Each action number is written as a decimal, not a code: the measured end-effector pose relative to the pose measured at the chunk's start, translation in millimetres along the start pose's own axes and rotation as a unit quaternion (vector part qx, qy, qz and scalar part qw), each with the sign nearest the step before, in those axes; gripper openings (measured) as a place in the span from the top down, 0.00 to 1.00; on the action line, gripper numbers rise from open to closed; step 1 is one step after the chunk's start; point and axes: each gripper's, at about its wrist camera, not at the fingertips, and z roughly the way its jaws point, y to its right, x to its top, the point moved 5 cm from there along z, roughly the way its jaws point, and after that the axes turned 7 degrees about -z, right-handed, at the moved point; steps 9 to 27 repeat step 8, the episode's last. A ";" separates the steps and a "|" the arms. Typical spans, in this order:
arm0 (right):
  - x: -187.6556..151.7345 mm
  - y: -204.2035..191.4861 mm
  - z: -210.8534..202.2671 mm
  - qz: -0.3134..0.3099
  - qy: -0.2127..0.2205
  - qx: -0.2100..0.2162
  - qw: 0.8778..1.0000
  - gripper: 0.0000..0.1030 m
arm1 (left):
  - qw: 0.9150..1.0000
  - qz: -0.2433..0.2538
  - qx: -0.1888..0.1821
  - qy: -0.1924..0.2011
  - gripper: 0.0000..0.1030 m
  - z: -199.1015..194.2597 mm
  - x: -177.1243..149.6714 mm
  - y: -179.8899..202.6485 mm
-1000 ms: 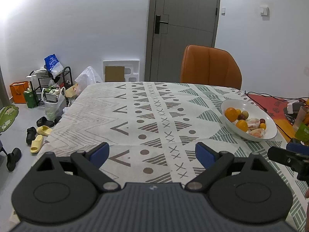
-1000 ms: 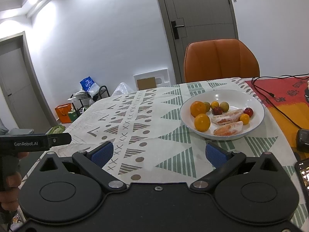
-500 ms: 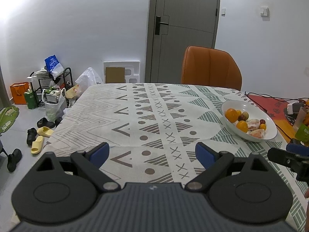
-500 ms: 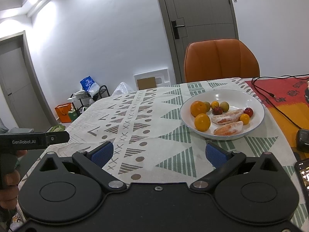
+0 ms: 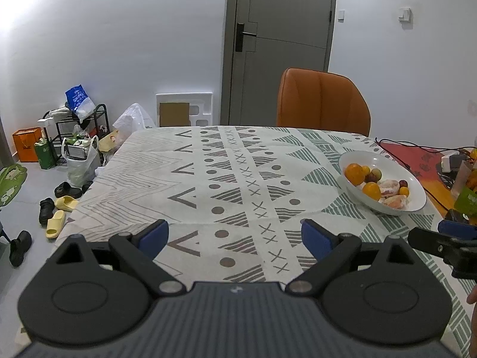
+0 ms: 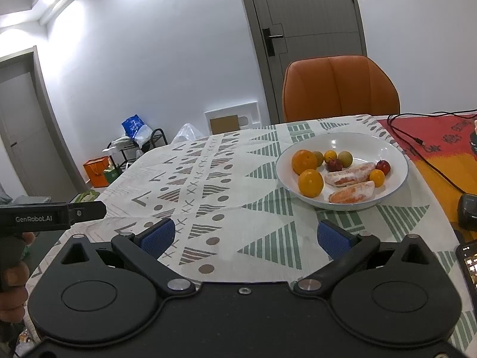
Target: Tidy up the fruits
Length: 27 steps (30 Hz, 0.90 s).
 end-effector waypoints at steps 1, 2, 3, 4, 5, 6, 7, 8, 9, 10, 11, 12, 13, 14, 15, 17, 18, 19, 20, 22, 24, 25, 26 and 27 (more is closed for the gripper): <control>0.0 -0.2 0.2 0.000 0.000 0.000 1.000 0.00 | 1.000 0.000 0.000 0.000 0.08 0.4 -0.3 0.2; 0.0 -0.9 0.7 0.000 0.000 0.000 1.000 0.00 | 1.000 0.000 -0.001 -0.001 0.08 0.8 -0.5 0.3; -0.1 -0.8 0.7 0.000 -0.001 0.000 1.000 0.00 | 1.000 0.000 -0.001 -0.001 0.08 0.8 -0.8 0.4; -0.2 -0.4 1.0 0.000 -0.001 0.000 1.000 0.00 | 1.000 0.001 -0.001 -0.001 0.08 1.0 -1.2 0.4; -0.6 0.0 1.6 0.000 -0.002 0.000 1.000 0.00 | 1.000 0.001 -0.001 -0.002 0.08 1.5 -1.5 0.7; -1.2 0.3 2.5 0.000 -0.002 -0.001 1.000 0.00 | 1.000 0.001 -0.001 -0.002 0.08 2.1 -1.7 0.6; -1.4 0.9 2.9 0.001 -0.003 -0.001 1.000 0.00 | 1.000 0.001 -0.002 -0.003 0.08 2.8 -1.8 0.1; -2.0 0.8 3.4 0.001 -0.003 -0.001 1.000 0.00 | 1.000 0.001 -0.002 -0.004 0.08 3.4 -2.1 0.2; -2.0 0.8 3.4 0.001 -0.003 -0.001 1.000 0.00 | 1.000 0.001 -0.002 -0.004 0.08 3.4 -2.1 0.2; -2.0 0.8 3.4 0.001 -0.003 -0.001 1.000 0.00 | 1.000 0.001 -0.002 -0.004 0.08 3.4 -2.1 0.2; -2.0 0.8 3.4 0.001 -0.003 -0.001 1.000 0.00 | 1.000 0.001 -0.002 -0.004 0.08 3.4 -2.1 0.2; -2.0 0.8 3.4 0.001 -0.003 -0.001 1.000 0.00 | 1.000 0.001 -0.002 -0.004 0.08 3.4 -2.1 0.2; -2.0 0.8 3.4 0.001 -0.003 -0.001 1.000 0.00 | 1.000 0.001 -0.002 -0.004 0.08 3.4 -2.1 0.2; -2.0 0.8 3.4 0.001 -0.003 -0.001 1.000 0.00 | 1.000 0.001 -0.002 -0.004 0.08 3.4 -2.1 0.2; -2.0 0.8 3.4 0.001 -0.003 -0.001 1.000 0.00 | 1.000 0.001 -0.002 -0.004 0.08 3.4 -2.1 0.2; -2.0 0.8 3.4 0.001 -0.003 -0.001 1.000 0.00 | 1.000 0.001 -0.002 -0.004 0.08 3.4 -2.1 0.2; -2.0 0.8 3.4 0.001 -0.003 -0.001 1.000 0.00 | 1.000 0.001 -0.002 -0.004 0.08 3.4 -2.1 0.2; -2.0 0.8 3.4 0.001 -0.003 -0.001 1.000 0.00 | 1.000 0.001 -0.002 -0.004 0.08 3.4 -2.1 0.2; -2.0 0.8 3.4 0.001 -0.003 -0.001 1.000 0.00 | 1.000 0.001 -0.002 -0.004 0.08 3.4 -2.1 0.2; -2.0 0.8 3.4 0.001 -0.003 -0.001 1.000 0.00 | 1.000 0.001 -0.002 -0.004 0.08 3.4 -2.1 0.2; -2.0 0.8 3.4 0.001 -0.003 -0.001 1.000 0.00 | 1.000 0.001 -0.002 -0.004 0.08 3.4 -2.1 0.2; -2.0 0.8 3.4 0.001 -0.003 -0.001 1.000 0.00 | 1.000 0.001 -0.002 -0.004 0.08 3.4 -2.1 0.2; -2.0 0.8 3.4 0.001 -0.003 -0.001 1.000 0.00 | 1.000 0.001 -0.002 -0.004 0.08 3.4 -2.1 0.2; -2.0 0.8 3.4 0.001 -0.003 -0.001 1.000 0.00 | 1.000 0.001 -0.002 -0.004 0.08 3.4 -2.1 0.2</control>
